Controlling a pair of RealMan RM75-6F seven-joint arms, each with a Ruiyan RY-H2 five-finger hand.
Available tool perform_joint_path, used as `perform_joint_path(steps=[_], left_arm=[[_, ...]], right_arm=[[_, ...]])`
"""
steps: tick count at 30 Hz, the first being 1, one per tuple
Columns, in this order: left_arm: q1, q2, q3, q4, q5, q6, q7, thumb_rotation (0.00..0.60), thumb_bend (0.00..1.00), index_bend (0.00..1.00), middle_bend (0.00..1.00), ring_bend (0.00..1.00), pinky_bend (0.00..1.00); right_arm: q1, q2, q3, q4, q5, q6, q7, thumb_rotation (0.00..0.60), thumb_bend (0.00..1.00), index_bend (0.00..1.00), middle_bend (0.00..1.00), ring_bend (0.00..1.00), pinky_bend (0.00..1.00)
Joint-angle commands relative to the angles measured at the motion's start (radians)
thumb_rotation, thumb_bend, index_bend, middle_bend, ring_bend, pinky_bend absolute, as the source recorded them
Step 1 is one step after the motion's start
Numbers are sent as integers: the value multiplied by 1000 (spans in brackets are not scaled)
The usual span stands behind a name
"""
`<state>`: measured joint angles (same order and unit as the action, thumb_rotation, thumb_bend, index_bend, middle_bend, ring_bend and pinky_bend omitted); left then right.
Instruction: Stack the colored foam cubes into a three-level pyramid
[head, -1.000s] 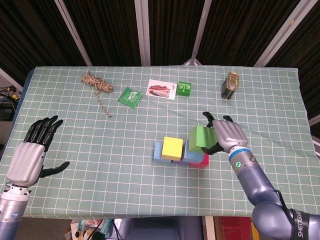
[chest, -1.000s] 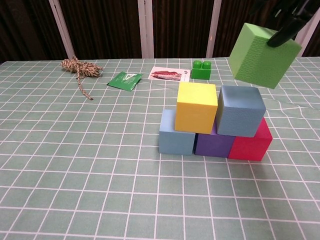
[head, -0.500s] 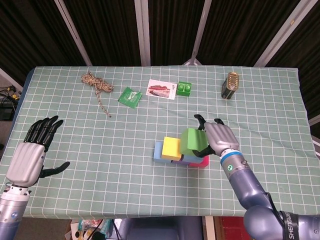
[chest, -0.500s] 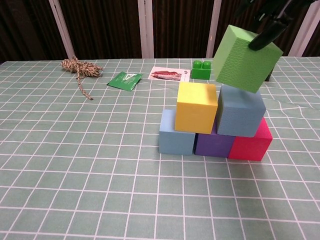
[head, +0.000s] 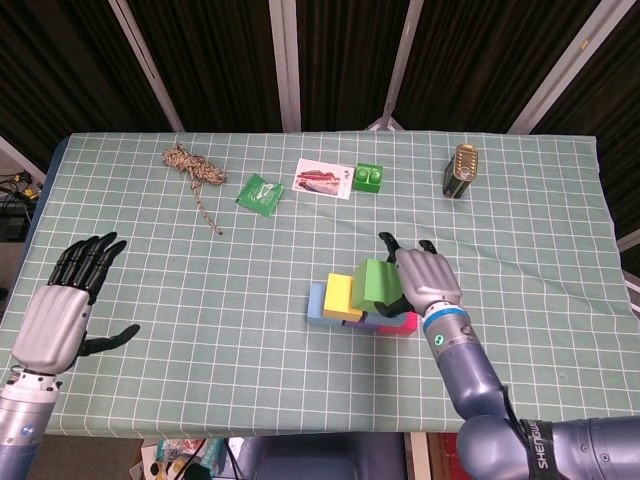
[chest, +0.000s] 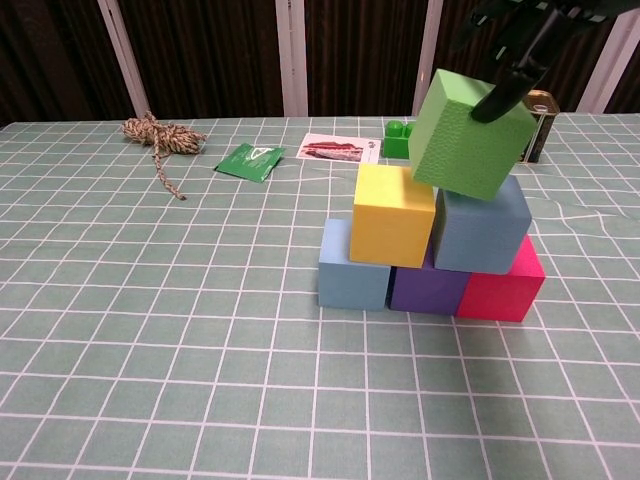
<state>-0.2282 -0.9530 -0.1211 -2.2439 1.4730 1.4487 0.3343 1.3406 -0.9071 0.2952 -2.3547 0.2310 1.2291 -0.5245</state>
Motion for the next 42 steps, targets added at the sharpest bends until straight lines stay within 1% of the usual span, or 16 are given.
perform_joint_path(steps=[1, 13, 42], left_arm=[[0, 0, 1, -1, 0, -1, 2, 600, 33, 0, 17, 0, 0], [1, 2, 2, -3, 6, 1, 0, 600, 34, 0, 17, 0, 0], [3, 5, 3, -3, 10, 0, -6, 600, 34, 0, 17, 0, 0]], right_arm=[[3, -13, 7, -1, 4, 16, -9, 600, 320, 1, 538, 282, 0], [-12, -45, 23, -1, 8, 73, -35, 600, 320, 1, 540, 286, 0], [-45, -83, 66, -1, 22, 116, -89, 600, 320, 1, 542, 290, 0]])
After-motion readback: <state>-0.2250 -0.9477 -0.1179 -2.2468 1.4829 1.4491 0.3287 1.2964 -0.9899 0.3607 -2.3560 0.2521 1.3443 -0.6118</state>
